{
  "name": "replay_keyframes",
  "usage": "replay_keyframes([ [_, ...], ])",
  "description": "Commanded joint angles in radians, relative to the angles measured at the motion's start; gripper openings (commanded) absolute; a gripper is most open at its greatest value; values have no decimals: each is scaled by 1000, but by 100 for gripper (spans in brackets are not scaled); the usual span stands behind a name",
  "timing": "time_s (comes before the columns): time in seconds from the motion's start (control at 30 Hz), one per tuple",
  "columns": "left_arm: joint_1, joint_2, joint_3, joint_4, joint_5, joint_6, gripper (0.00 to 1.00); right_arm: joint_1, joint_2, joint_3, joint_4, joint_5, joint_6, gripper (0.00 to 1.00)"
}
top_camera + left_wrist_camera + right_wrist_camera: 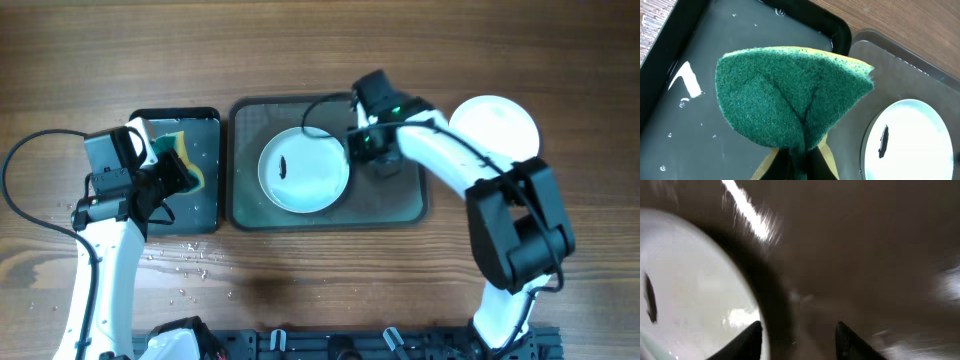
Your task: Clean dirty plates on tray and stack at the side
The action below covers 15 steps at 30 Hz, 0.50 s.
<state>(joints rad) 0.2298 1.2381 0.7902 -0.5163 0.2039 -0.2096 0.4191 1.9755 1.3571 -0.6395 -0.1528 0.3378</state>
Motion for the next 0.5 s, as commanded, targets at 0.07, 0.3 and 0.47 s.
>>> replay_keyframes([
  [0.07,-4,0,16,4,5,24,4,-167,-49,53,-43,34,-169,52],
  [0.3,-4,0,16,5,5,24,4,-262,-24,35,2,46,-332,53],
  [0.47,-4,0,16,4,5,23,4,-262,-19,35,138,-26,-183,46],
])
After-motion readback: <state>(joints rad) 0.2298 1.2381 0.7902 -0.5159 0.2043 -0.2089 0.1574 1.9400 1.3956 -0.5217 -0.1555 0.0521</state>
